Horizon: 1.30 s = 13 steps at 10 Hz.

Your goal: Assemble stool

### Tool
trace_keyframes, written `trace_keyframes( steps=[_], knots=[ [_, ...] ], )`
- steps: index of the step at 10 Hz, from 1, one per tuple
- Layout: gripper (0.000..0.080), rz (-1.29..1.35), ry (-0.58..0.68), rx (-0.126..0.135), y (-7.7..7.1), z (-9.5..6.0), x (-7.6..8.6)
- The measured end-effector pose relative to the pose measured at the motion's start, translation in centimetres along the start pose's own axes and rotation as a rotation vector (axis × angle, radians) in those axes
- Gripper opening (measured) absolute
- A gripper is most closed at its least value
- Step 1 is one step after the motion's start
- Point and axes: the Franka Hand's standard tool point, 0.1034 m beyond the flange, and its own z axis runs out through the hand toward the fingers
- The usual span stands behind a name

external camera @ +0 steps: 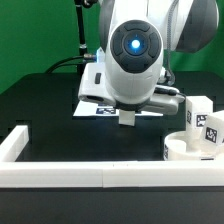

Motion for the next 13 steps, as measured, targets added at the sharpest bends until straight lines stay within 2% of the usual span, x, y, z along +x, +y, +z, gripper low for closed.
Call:
trace_keyframes(
  steps=[5,6,7,8,9,10,11,13],
  knots=[
    [0.0327,0.000,0.001,0.001,0.0,-0.1,0.0],
    [0.0327,0.002,-0.018,0.035,-0.6,-1.2,-1.2],
    [0.0327,0.005,0.015,0.098,-1.1,-3.7,-2.8],
    [0.0327,0.013,0.033,0.119,-0.7,-5.9,-4.3],
    [0.0327,0.015,0.061,0.114,-0.1,-6.9,-4.5],
    [0.0327,0.010,0.163,0.097,-0.1,-7.6,-3.7],
    [0.0327,0.006,0.205,0.102,-0.4,-7.5,-4.0],
    [0.0327,0.001,0.340,0.116,-0.7,-8.1,-3.4]
  ],
)
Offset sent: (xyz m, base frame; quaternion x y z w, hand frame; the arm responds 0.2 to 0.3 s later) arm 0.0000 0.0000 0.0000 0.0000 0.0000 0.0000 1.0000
